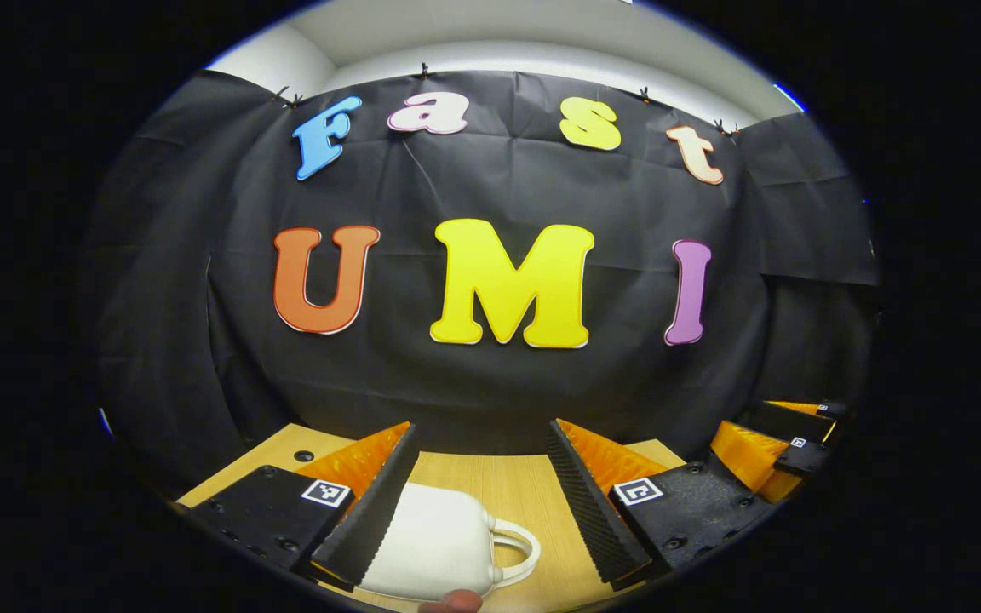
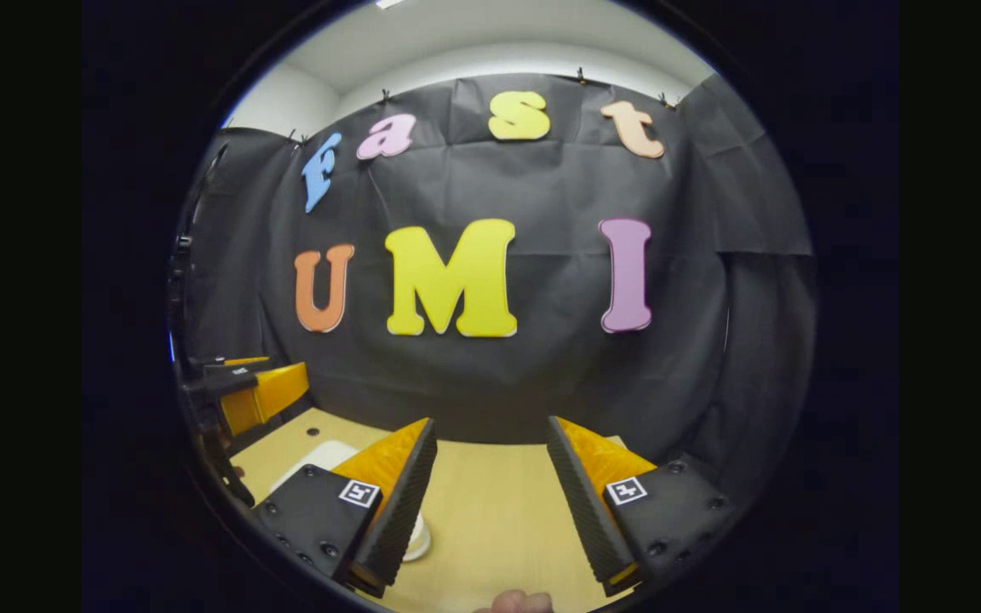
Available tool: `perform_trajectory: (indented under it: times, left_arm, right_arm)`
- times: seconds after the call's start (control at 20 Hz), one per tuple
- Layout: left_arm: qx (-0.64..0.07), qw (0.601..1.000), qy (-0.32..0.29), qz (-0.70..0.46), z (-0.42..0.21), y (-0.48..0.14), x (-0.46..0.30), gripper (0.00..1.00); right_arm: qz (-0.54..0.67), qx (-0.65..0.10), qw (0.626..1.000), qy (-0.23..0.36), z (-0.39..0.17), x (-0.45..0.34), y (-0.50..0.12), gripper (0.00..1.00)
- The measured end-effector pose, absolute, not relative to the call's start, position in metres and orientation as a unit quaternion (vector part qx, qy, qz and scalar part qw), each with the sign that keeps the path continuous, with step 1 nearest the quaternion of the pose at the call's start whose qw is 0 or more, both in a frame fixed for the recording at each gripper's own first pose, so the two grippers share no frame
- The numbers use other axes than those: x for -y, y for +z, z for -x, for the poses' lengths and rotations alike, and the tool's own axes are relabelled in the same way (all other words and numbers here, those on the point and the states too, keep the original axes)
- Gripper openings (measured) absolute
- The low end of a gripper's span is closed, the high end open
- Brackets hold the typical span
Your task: First open the suitcase, pack the skin care products into it, and then close the suitcase.
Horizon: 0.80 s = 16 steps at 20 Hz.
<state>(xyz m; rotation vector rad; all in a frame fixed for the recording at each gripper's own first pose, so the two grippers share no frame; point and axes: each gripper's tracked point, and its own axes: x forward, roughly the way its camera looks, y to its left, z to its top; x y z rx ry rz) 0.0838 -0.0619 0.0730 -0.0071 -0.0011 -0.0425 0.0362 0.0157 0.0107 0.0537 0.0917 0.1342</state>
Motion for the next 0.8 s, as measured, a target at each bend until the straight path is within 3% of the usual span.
perform_trajectory:
  times: [0.35,0.55,0.8]
  left_arm:
    - [-0.018,0.999,-0.025,0.019,-0.066,0.074,0.053,0.96]
    - [0.034,0.999,-0.007,-0.003,-0.066,0.09,0.04,0.96]
    - [0.043,0.999,-0.017,0.008,-0.063,0.091,0.043,0.97]
  right_arm:
    - [-0.002,-0.015,0.999,0.044,-0.022,-0.039,0.024,0.78]
    - [-0.005,-0.018,0.999,0.038,-0.019,-0.04,0.025,0.77]
    - [-0.005,-0.017,0.999,0.03,-0.016,-0.036,0.026,0.78]
